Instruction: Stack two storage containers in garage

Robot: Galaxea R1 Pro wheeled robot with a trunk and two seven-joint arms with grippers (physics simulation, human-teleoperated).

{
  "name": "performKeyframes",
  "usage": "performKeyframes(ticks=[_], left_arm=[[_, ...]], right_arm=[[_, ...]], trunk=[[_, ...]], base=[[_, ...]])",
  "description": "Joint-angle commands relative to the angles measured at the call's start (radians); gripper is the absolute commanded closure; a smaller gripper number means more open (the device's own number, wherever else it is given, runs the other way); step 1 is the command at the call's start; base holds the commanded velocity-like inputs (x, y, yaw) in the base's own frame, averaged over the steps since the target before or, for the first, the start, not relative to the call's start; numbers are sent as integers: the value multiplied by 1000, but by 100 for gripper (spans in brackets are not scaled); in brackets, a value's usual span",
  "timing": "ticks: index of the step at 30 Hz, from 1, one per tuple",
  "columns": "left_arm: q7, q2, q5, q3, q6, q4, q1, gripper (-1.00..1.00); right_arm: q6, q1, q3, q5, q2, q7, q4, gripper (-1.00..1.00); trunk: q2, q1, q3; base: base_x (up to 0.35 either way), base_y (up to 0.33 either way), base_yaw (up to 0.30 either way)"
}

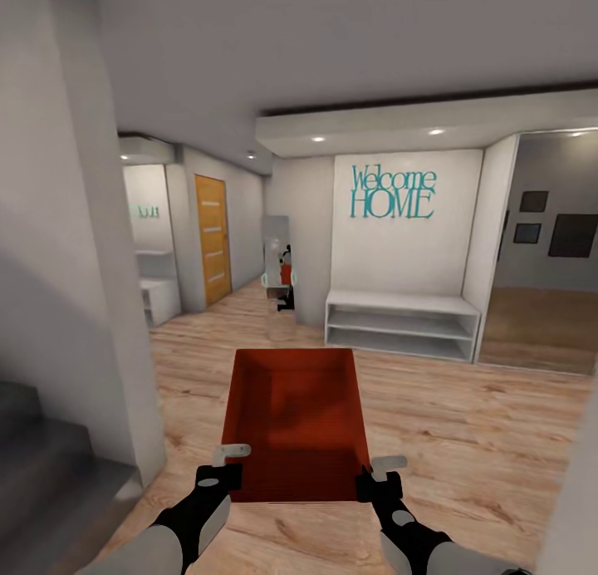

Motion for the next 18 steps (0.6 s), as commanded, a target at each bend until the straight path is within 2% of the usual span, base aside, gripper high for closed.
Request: performKeyframes(ticks=[1, 18], left_arm=[[12, 14, 12, 16, 4, 2, -1, 100], [12, 14, 11, 16, 4, 0, -1, 100]], right_arm=[[-9, -1, -5, -13, 0, -4, -2, 100], [-10, -1, -5, -13, 0, -4, -2, 100]], trunk=[[-1, 1, -1], [-1, 1, -1]], base=[[323, 0, 0], [323, 0, 0]])
